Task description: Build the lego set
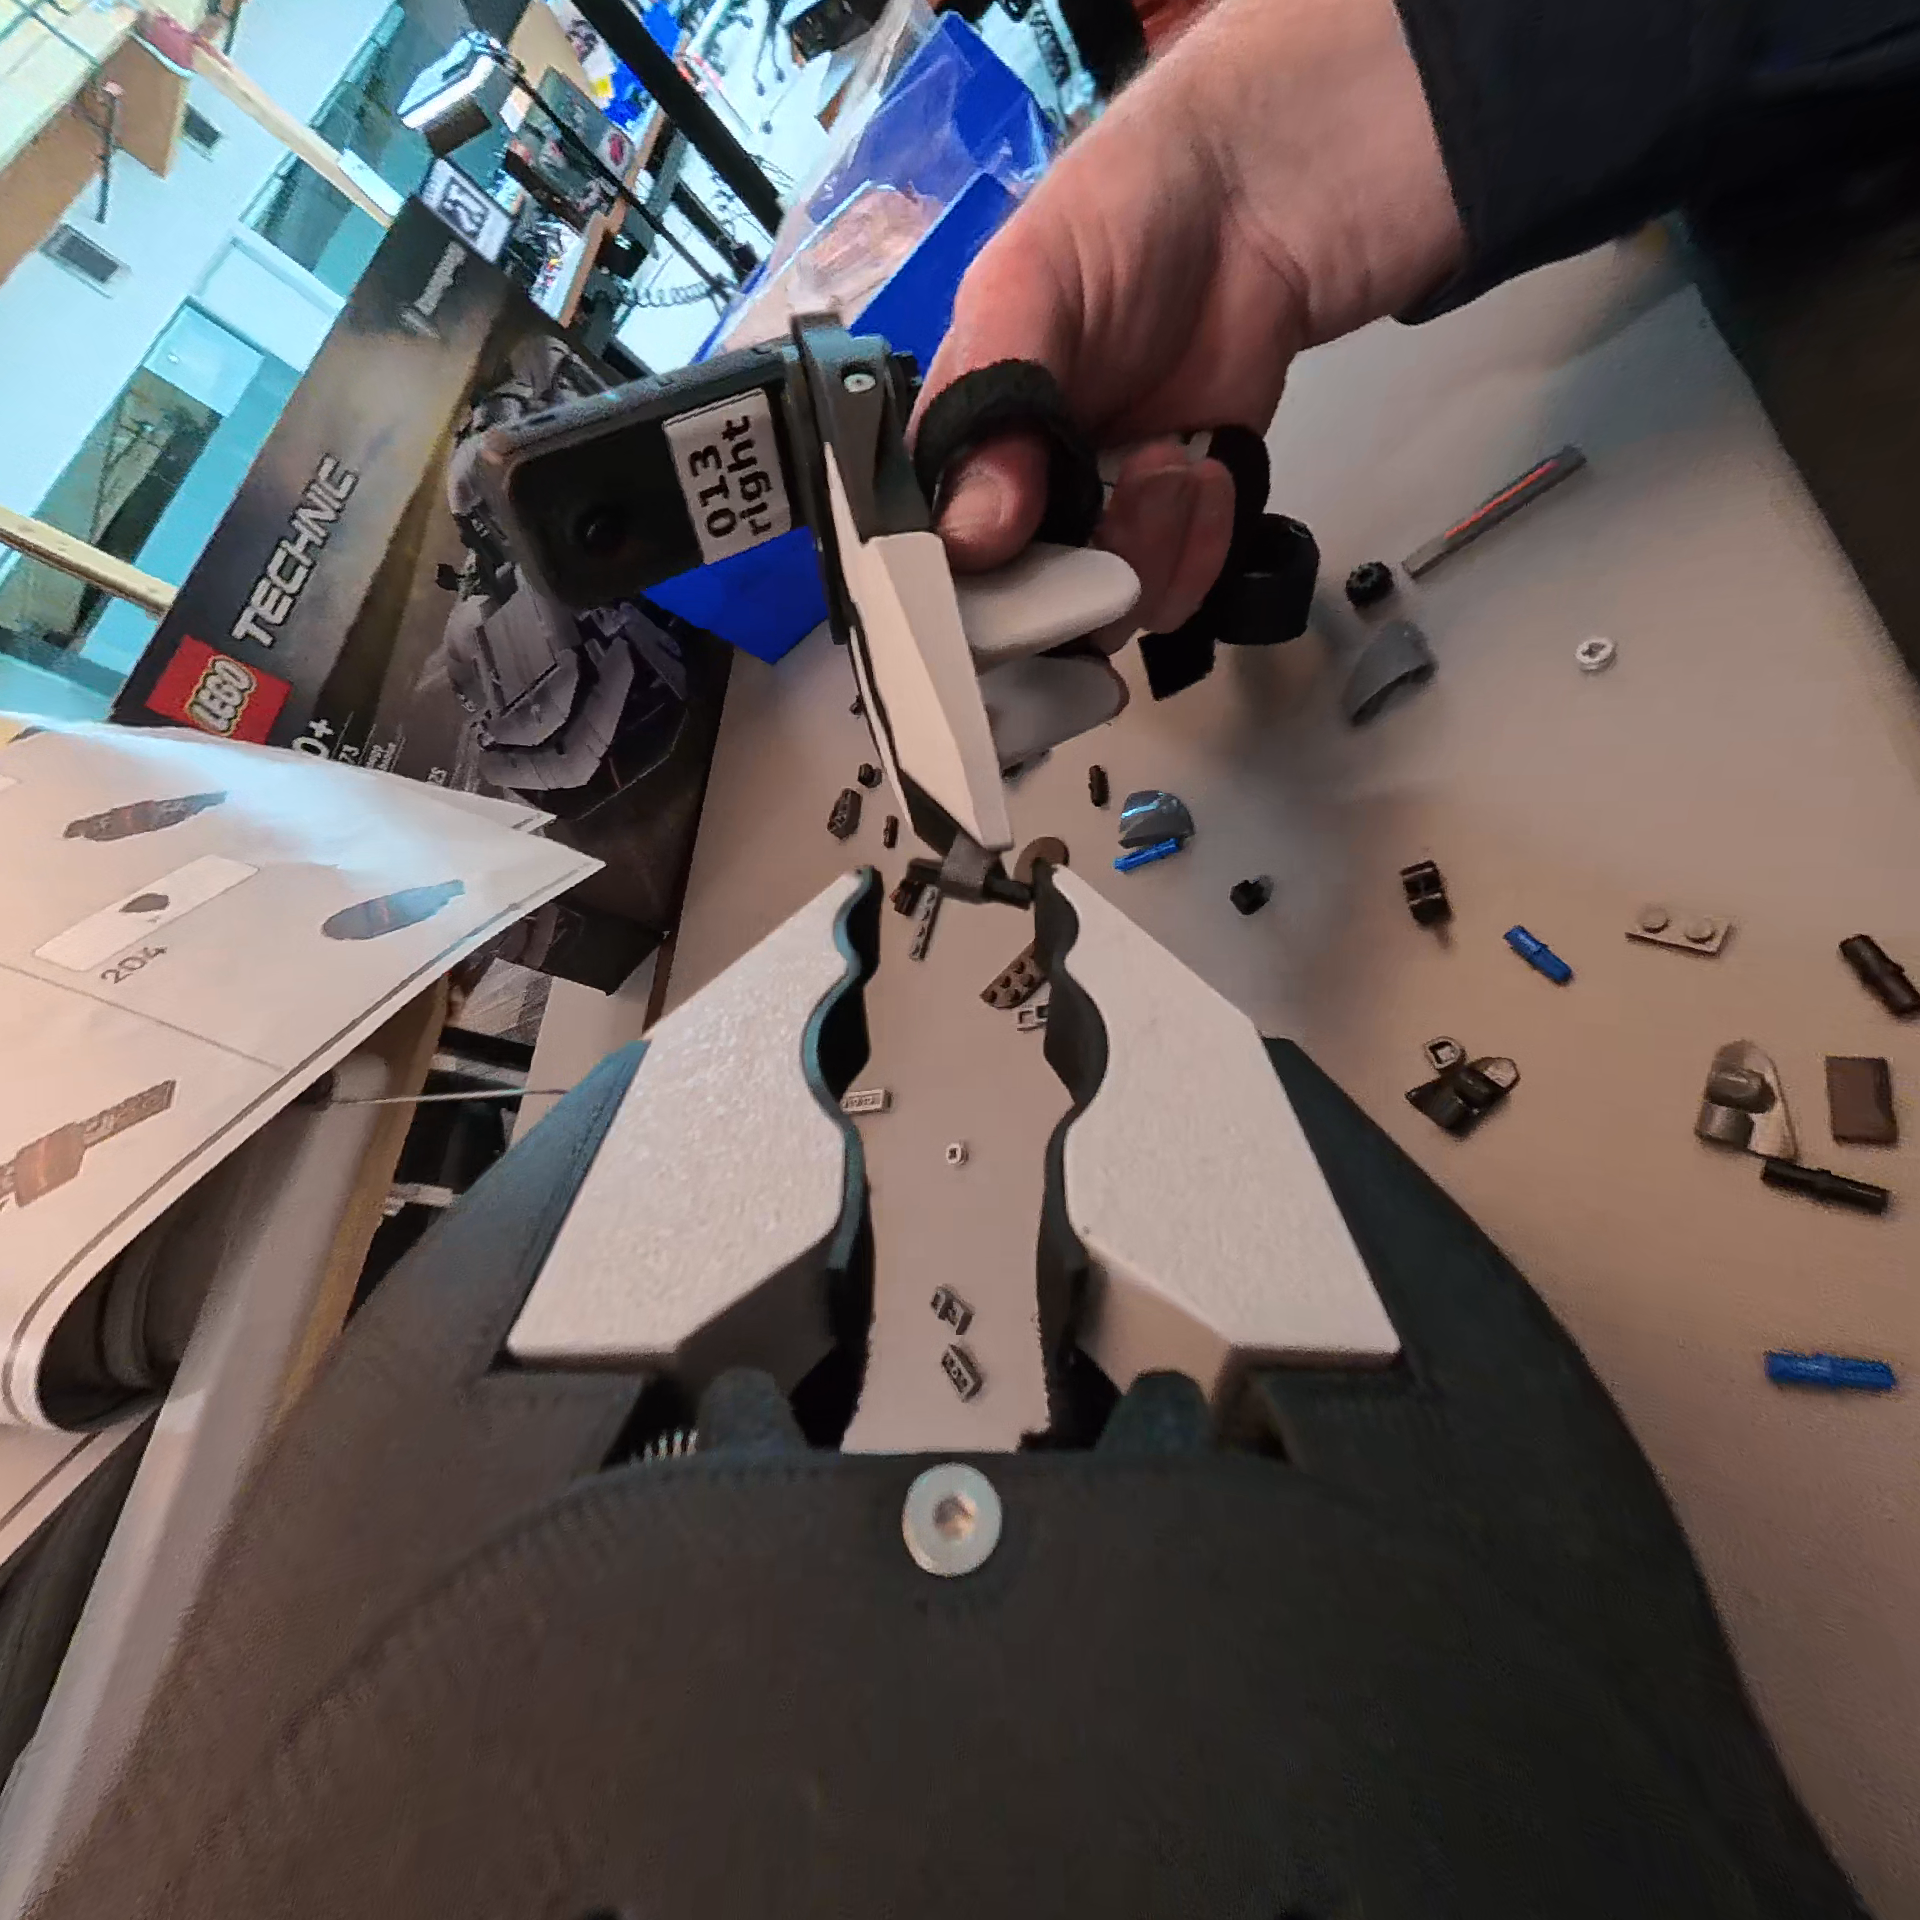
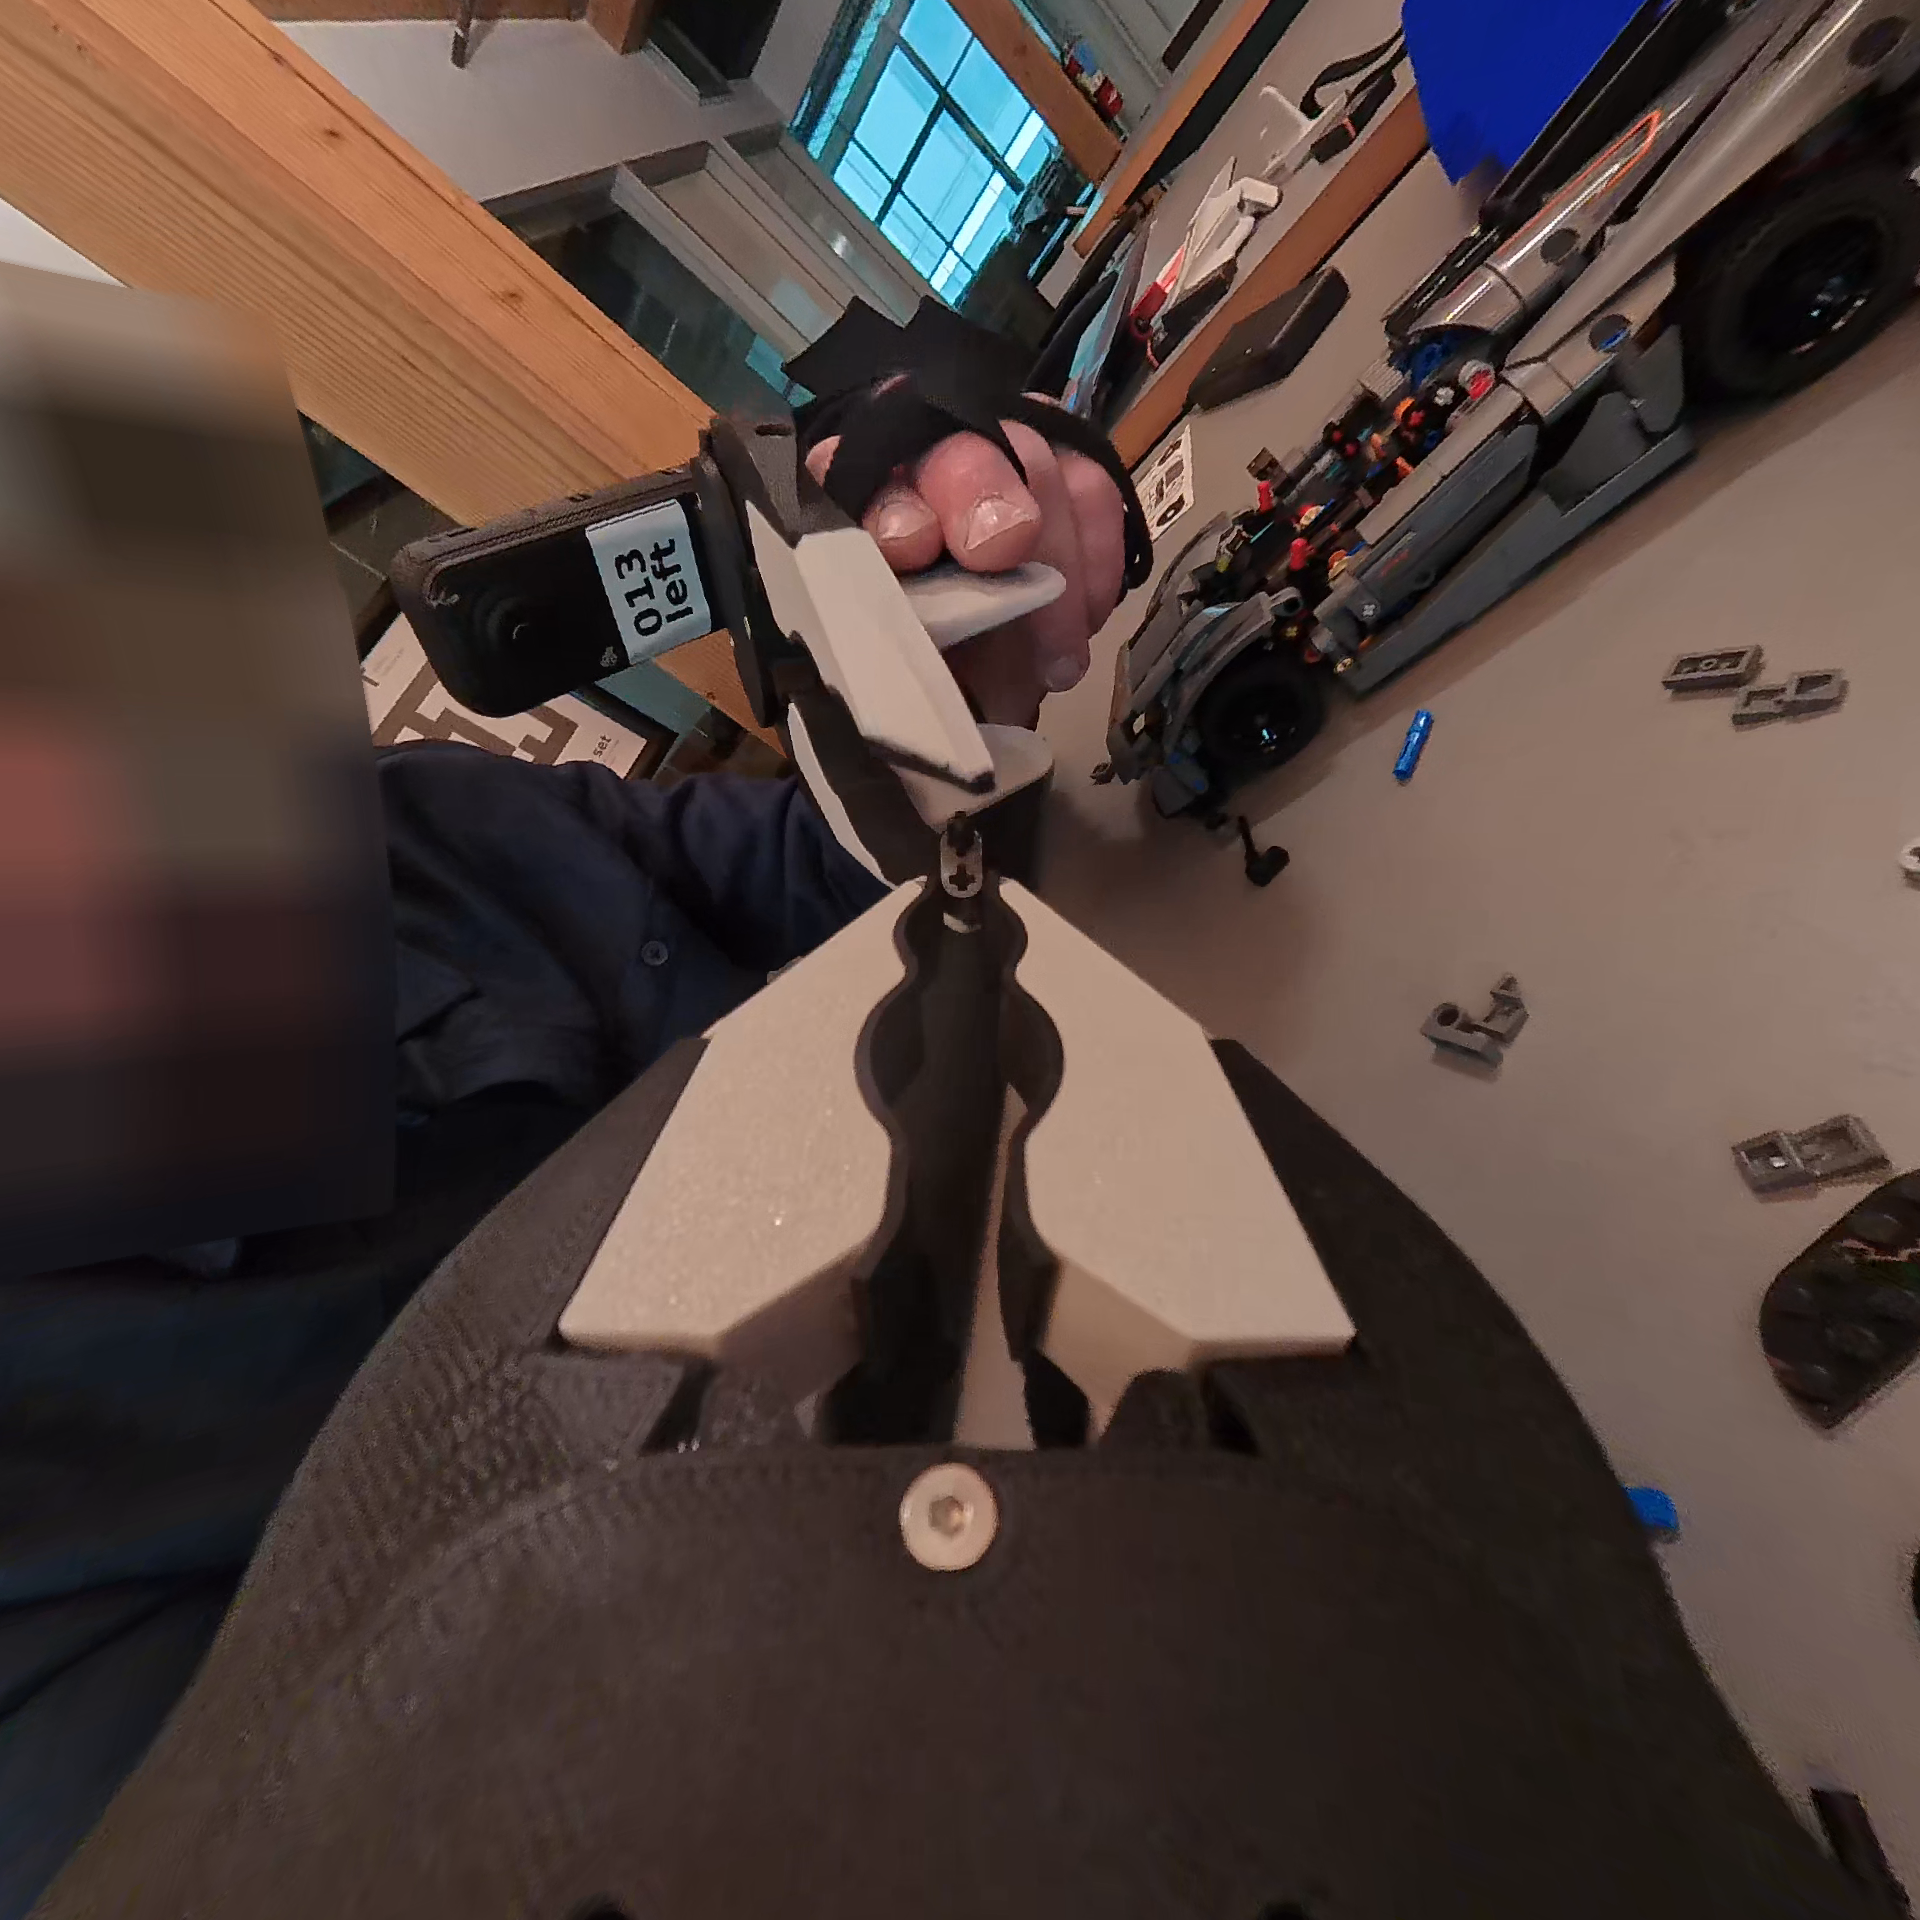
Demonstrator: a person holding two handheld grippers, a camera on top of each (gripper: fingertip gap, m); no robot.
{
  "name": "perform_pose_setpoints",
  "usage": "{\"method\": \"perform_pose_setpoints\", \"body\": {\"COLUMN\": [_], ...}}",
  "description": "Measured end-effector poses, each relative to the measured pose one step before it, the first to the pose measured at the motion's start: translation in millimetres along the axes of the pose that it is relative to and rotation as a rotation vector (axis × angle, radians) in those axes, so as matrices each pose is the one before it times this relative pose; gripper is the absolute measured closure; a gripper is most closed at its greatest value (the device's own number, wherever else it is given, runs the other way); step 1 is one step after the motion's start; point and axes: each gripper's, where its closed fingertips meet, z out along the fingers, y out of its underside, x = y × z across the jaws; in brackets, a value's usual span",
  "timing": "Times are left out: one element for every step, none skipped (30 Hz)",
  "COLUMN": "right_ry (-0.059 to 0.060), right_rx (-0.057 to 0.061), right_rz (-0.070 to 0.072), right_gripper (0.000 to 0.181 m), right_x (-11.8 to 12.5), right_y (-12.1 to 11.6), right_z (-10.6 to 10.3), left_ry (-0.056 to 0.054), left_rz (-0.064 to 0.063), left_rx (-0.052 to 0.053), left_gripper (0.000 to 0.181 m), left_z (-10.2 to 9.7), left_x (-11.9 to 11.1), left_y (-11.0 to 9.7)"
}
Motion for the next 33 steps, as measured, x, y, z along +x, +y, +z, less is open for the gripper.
{"method": "perform_pose_setpoints", "body": {"right_ry": [-0.0016, 0.0009, 0.006, 0.0015, -0.0042, 0.0014, 0.0066, 0.0042, 0.0069, 0.0267, 0.0375, 0.0374, 0.0468, 0.0614, 0.0502, 0.0333, 0.0368, 0.0463, 0.0455, 0.0378, 0.0331, 0.0342, 0.0295, 0.0282, 0.0182, 0.0055, 0.0204, 0.0155, 0.0088, 0.0069, -0.0024, -0.0083, -0.0016], "right_rx": [-0.0079, -0.0087, -0.0063, -0.0021, 0.0015, -0.0001, 0.0013, 0.0035, 0.0128, 0.0227, 0.0253, 0.0263, 0.0128, -0.0069, 0.004, 0.0181, 0.0082, -0.0137, -0.0124, -0.0141, -0.0254, -0.0238, -0.0332, -0.0405, -0.0258, -0.0179, -0.0082, -0.0076, -0.0016, 0.0063, 0.0091, -0.0003, -0.0094], "right_rz": [0.0021, -0.0004, -0.0005, 0.0023, 0.0039, -0.0011, -0.0054, -0.0039, -0.0068, -0.017, -0.0241, -0.0343, -0.0615, -0.0927, -0.1092, -0.1015, -0.0966, -0.0987, -0.0832, -0.0599, -0.0595, -0.0718, -0.077, -0.0698, -0.0581, -0.0486, -0.0377, -0.0268, -0.0198, -0.0194, -0.0153, -0.0085, -0.0086], "right_gripper": [0.177, 0.177, 0.177, 0.177, 0.177, 0.177, 0.177, 0.177, 0.176, 0.168, 0.156, 0.152, 0.154, 0.156, 0.156, 0.158, 0.16, 0.162, 0.162, 0.162, 0.16, 0.16, 0.16, 0.162, 0.162, 0.164, 0.168, 0.168, 0.172, 0.176, 0.178, 0.181, 0.181], "right_x": [0.11, 0.19, 1.02, 0.58, -0.22, 0.11, 0.56, 0.27, 0.69, 3.16, 4.04, 2.82, 1.7, 1.41, -1.9, -4.48, -3.53, -1.41, -0.09, 0.64, 0.27, -0.28, -1.31, -1.3, -2.03, -3.4, -0.22, 0.25, -0.33, -0.65, -1.87, -2.24, -1.17], "right_y": [1.35, 1.36, 1.09, 0.56, -0.04, -0.13, -0.24, -0.72, -2.17, -4.16, -5.15, -6.06, -4.59, -2.49, -4.37, -6.92, -5.49, -1.47, -0.57, 0.08, 1.73, 1.74, 3.12, 4.28, 2.23, 0.78, -0.83, -0.59, -0.9, -2.11, -2.51, -0.82, 1.11], "right_z": [1.16, 1.16, 0.63, 0.17, 0.14, 0.27, 0.33, 0.27, -0.38, -1.12, -2.07, -3.47, -3.66, -3.02, -2.35, -1.98, -1.34, -0.71, -0.71, -0.18, 0.81, 1.6, 2.4, 2.88, 2.86, 2.19, 1.01, 0.6, 0.09, -0.46, -0.14, 0.39, 0.67], "left_ry": [0.0076, 0.0112, 0.0064, 0.0046, 0.003, 0.0062, 0.0047, 0.0024, -0.0016, 0.0007, 0.0025, 0.0046, 0.0146, 0.0256, 0.0146, 0.006, 0.0202, 0.0225, 0.0084, 0.0209, 0.0288, 0.0183, 0.0246, 0.0364, 0.0152, 0.0038, 0.0202, 0.0233, 0.0131, 0.0113, 0.017, 0.0194, 0.0118], "left_rz": [0.0069, 0.0049, 0.0018, -0.0007, -0.0078, -0.0132, -0.0118, -0.0125, -0.0217, -0.0332, -0.0408, -0.0439, -0.0538, -0.0654, -0.0685, -0.0561, -0.0511, -0.0534, -0.0505, -0.0444, -0.0421, -0.0391, -0.0396, -0.0343, -0.0262, -0.0223, -0.0212, -0.0193, -0.0192, -0.0195, -0.0205, -0.0199, -0.0189], "left_rx": [-0.0045, -0.0084, -0.009, -0.0016, 0.0046, -0.0002, -0.0019, 0.0035, 0.0051, 0.0052, 0.0094, 0.0149, 0.0186, 0.0217, 0.0173, 0.0187, 0.0212, 0.0156, 0.01, 0.0058, 0.0054, 0.0081, 0.0011, -0.003, 0.0026, 0.0021, -0.0029, 0.0045, 0.0014, -0.0006, -0.0038, -0.0036, -0.0028], "left_gripper": [0.156, 0.158, 0.159, 0.159, 0.159, 0.159, 0.159, 0.159, 0.159, 0.159, 0.159, 0.159, 0.159, 0.159, 0.159, 0.159, 0.159, 0.159, 0.159, 0.16, 0.159, 0.159, 0.159, 0.159, 0.159, 0.159, 0.159, 0.159, 0.159, 0.159, 0.159, 0.159, 0.159], "left_z": [1.34, 1.26, 0.78, 0.04, -0.24, -0.17, -0.09, -0.26, 0.08, 0.35, 0.37, 0.07, -0.08, -0.18, -0.42, -0.94, -1.31, -1.19, -1.12, -0.81, -0.42, -0.36, -0.07, 0.17, 0.03, 0.01, 0.17, -0.08, 0.03, 0.47, 0.77, 0.93, 0.7], "left_x": [2.58, 2.94, 1.65, 0.68, -0.04, 0.15, -0.07, -0.46, -1.73, -2.13, -2.36, -2.33, -1.61, -0.62, -2.67, -3.54, -1.14, -0.92, -2.94, -0.85, 0.79, -0.47, 0.68, 2.77, 0.32, -1.36, 1.29, 1.91, 0.5, 0.2, 1.13, 1.4, -0.33], "left_y": [0.07, 0.91, 1.3, 0.61, -0.2, 0.35, 0.66, 0.36, 0.59, 0.74, 0.51, -0.14, -0.5, -1.07, -0.59, -1.08, -1.59, -0.94, -0.02, 0.75, 0.72, 0.31, 0.93, 1.51, 0.71, 0.52, 1.1, -0.01, 0.48, 0.71, 1.25, 1.65, 1.62]}}
